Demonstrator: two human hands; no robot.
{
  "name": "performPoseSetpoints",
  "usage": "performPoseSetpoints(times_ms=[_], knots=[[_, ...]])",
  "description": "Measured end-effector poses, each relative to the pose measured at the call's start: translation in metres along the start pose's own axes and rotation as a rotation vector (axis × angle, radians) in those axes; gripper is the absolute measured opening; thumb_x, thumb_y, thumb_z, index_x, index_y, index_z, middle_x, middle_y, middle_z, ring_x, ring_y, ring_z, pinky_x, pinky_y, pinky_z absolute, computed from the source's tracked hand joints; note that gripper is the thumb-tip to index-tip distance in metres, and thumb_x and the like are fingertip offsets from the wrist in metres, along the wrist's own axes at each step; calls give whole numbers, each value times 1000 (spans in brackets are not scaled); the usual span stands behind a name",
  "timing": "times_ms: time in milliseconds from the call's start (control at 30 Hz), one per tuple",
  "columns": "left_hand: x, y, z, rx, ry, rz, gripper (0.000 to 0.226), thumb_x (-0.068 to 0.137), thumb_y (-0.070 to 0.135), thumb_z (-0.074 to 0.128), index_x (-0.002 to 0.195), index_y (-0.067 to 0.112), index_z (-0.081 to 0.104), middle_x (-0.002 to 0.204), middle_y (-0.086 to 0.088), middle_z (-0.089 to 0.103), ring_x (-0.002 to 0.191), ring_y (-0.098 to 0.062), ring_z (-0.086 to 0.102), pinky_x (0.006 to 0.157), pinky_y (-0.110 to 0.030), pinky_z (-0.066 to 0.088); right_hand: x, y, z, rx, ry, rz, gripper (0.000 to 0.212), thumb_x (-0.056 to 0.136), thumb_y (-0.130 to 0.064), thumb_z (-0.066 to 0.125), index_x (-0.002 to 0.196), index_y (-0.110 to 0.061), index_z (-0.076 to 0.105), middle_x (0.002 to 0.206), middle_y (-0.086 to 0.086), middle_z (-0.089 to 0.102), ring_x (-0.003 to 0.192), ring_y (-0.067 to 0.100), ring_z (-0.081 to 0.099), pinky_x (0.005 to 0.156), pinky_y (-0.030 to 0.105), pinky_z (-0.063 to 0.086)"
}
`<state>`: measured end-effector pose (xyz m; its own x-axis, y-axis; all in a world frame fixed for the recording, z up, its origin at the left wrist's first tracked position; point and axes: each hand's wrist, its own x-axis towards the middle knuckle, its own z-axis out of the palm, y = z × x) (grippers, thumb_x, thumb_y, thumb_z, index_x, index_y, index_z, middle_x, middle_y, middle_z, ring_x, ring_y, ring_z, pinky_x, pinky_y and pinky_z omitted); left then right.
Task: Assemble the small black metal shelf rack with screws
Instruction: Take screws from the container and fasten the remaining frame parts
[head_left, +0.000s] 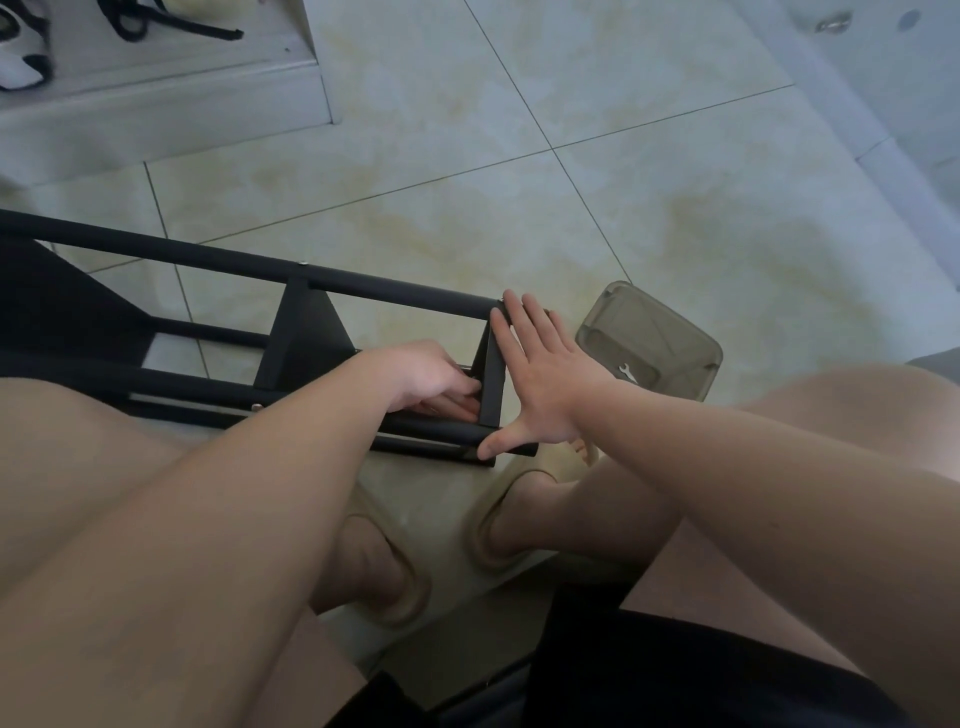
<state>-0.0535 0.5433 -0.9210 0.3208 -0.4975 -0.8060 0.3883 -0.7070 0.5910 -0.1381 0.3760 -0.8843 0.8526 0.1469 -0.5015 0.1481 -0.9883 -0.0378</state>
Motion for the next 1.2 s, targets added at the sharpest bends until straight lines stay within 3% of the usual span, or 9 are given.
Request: performPoseSetpoints(times_ms=[133,300,467,533,667,767,933,1100,1200], knots=[[5,-5,1,26,96,4,13,92,20,70,96,9,74,81,-2,78,79,-16,76,62,-21,55,-1,-2,1,3,-3,2,156,53,-104,42,154,-6,-27,160,16,-36,148,34,-34,124,49,-13],[3,-2,2,292,66,0,11,78,19,71,85,18,80,87,-4,78,94,-29,73,95,-42,55,-1,-2,3,1,3,8,157,52,-105,41,154,-7,-27,160,15,-36,148,34,-34,124,49,-13],[2,3,5,285,5,-27,39,61,21,69,94,0,75,76,-10,71,72,-26,60,78,-35,48,0,-3,5,3,21,17,158,50,-106,40,155,-7,-25,162,15,-34,149,33,-31,123,48,-14],[4,1,4,242,-10,-34,38,63,17,70,95,-2,74,80,-11,70,74,-26,60,79,-35,47,0,-3,6,0,25,19,158,50,-106,39,155,-7,-25,162,15,-34,149,34,-31,123,49,-14],[5,0,4,165,-30,-61,8,77,6,69,79,7,76,71,-7,71,68,-23,63,74,-30,47,0,-2,7,3,26,24,159,48,-106,39,156,-8,-24,162,15,-34,149,33,-31,122,49,-14],[6,0,5,134,-79,-92,17,80,6,69,67,12,77,70,-5,72,62,-19,66,70,-28,48,0,-2,8,-4,29,25,159,48,-106,37,156,-7,-24,162,15,-34,149,34,-31,122,49,-14],[6,-1,6,39,-180,-148,31,91,10,61,67,13,81,81,-7,77,70,-17,73,68,-26,54,1,-2,8,-4,27,25,159,46,-107,34,156,-8,-25,162,15,-34,149,34,-31,122,49,-14],[5,2,9,56,-144,-130,13,89,7,64,81,8,74,75,-6,76,63,-16,72,64,-24,53,2,-2,9,-1,30,27,160,44,-107,32,156,-9,-25,162,14,-33,150,33,-31,121,49,-14],[5,3,9,48,-160,-143,20,89,8,64,74,10,77,77,-8,76,65,-18,72,67,-27,53,2,-2,9,-4,29,26,160,45,-108,32,155,-8,-26,162,15,-34,149,34,-31,121,49,-15]])
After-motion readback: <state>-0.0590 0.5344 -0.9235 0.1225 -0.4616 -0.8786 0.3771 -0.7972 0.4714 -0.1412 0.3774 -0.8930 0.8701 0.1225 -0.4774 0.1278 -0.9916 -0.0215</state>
